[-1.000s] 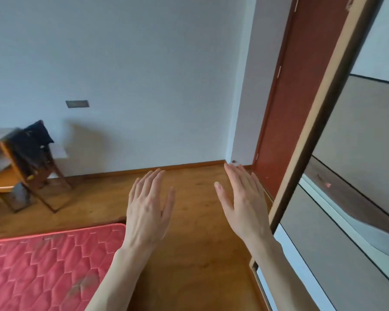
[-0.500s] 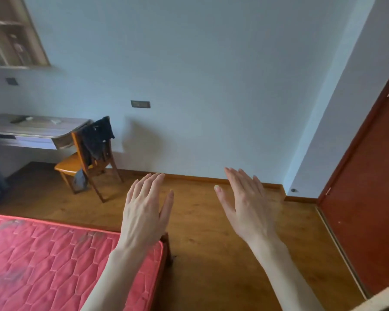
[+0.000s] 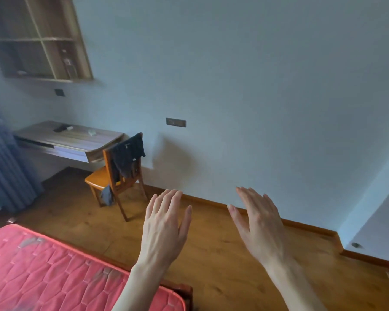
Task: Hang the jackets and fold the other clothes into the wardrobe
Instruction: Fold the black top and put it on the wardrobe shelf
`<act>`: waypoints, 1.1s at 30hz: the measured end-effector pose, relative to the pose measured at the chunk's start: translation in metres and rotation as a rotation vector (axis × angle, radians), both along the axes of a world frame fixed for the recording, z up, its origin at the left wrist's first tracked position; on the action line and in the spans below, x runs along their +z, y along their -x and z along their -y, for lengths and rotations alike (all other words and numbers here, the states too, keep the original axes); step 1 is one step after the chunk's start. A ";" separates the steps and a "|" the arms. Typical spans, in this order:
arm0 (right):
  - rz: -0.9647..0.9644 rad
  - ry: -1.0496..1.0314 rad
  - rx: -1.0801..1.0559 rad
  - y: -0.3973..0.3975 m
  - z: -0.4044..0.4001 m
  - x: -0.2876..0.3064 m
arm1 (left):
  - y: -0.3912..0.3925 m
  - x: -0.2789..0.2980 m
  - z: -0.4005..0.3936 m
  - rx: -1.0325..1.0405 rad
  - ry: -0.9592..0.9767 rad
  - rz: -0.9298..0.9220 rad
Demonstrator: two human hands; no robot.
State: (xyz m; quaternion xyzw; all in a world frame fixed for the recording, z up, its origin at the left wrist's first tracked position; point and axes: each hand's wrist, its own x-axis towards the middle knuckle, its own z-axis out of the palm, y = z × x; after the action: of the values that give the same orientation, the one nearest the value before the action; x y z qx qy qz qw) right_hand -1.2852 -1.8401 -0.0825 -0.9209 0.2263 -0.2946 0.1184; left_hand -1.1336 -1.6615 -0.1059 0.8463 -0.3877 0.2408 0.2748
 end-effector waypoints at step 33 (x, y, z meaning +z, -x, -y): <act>-0.127 -0.280 0.531 -0.522 0.313 -0.092 | -0.403 -0.043 0.282 0.649 -0.045 -0.214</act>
State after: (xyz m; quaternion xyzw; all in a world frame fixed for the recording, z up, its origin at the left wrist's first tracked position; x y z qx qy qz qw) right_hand -0.7636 -2.1528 -0.1750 -0.9391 0.0232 -0.1615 0.3024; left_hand -0.7307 -1.9439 -0.1491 0.9518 -0.0725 0.2170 0.2043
